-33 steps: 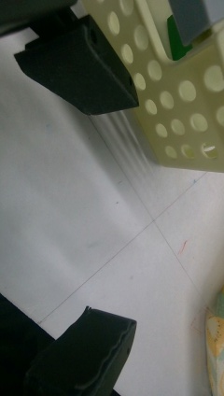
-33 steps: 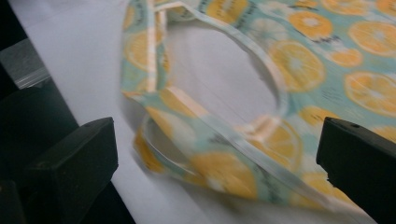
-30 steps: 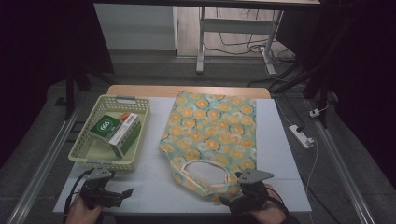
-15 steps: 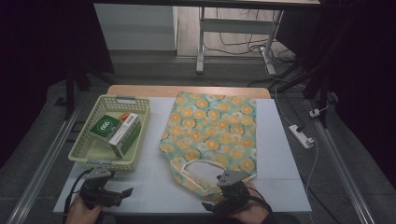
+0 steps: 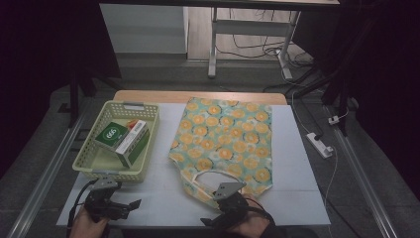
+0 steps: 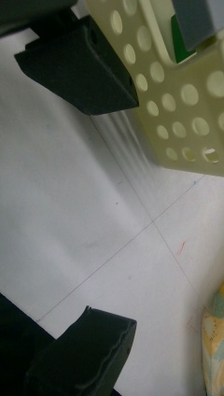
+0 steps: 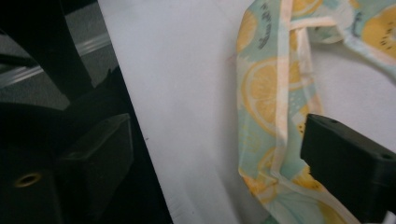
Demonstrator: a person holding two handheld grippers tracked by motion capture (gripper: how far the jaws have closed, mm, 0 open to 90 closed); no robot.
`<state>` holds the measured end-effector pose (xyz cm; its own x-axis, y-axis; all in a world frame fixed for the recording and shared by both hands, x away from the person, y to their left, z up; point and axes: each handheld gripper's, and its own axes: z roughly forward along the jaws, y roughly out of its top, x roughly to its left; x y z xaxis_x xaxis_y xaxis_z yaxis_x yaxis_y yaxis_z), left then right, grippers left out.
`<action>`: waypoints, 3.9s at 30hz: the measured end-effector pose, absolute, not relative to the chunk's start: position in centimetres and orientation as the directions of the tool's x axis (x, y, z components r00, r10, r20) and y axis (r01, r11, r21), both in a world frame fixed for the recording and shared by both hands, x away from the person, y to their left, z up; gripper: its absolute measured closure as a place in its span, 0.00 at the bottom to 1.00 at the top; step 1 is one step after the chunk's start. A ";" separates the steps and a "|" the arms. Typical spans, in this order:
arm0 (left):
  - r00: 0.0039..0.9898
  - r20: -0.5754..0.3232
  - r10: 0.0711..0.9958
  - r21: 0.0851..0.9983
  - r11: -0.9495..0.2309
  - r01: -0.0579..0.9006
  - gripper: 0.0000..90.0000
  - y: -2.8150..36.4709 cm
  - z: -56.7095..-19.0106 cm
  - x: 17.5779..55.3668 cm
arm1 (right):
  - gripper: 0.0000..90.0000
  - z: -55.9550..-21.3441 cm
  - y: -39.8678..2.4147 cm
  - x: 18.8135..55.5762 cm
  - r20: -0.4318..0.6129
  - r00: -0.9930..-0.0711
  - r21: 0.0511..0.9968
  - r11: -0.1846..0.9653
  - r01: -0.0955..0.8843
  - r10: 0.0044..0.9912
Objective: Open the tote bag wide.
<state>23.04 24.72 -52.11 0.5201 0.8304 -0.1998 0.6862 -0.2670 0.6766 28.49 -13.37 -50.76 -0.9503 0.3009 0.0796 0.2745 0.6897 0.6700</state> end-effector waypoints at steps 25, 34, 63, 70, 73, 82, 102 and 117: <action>0.525 -0.196 0.828 0.673 -0.275 0.687 0.01 24.6 -52.1 23.1 | 0.99 -49.4 -14.9 30.0 0.067 -0.953 0.661 0.703 0.263 0.294; 0.525 -0.217 0.823 0.682 -0.257 0.685 0.01 24.9 -52.1 23.1 | 0.99 -47.7 -16.2 32.7 0.098 -0.933 0.712 0.631 0.309 0.347; 0.519 -0.226 0.824 0.673 -0.253 0.695 0.01 24.9 -52.2 23.2 | 0.99 -45.6 -16.5 42.2 0.059 -0.876 0.744 0.564 0.359 0.479; 0.519 -0.226 0.825 0.672 -0.254 0.696 0.01 24.9 -52.2 23.2 | 0.99 -45.1 -16.9 44.6 0.053 -0.855 0.756 0.539 0.372 0.515; 0.518 -0.226 0.825 0.669 -0.255 0.698 0.01 24.9 -52.2 23.3 | 0.99 -45.2 -16.9 45.5 0.043 -0.845 0.753 0.538 0.378 0.533; 0.514 -0.229 0.827 0.666 -0.252 0.702 0.01 24.9 -52.2 23.3 | 0.99 -45.5 -17.1 47.9 0.035 -0.826 0.755 0.526 0.391 0.563; 0.501 -0.245 0.830 0.663 -0.234 0.711 0.01 25.1 -52.3 23.4 | 0.99 -47.6 -18.0 52.5 0.038 -0.781 0.738 0.510 0.442 0.623; 0.500 -0.246 0.831 0.662 -0.232 0.712 0.01 25.1 -52.3 23.4 | 0.98 -51.3 -19.2 54.4 0.026 -0.754 0.692 0.533 0.487 0.656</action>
<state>23.41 25.12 -52.28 0.4997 0.8306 -0.2457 0.7121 -0.2325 0.6625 54.44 -19.19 -51.34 -0.7543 0.6560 0.0263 0.4873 0.5326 0.6920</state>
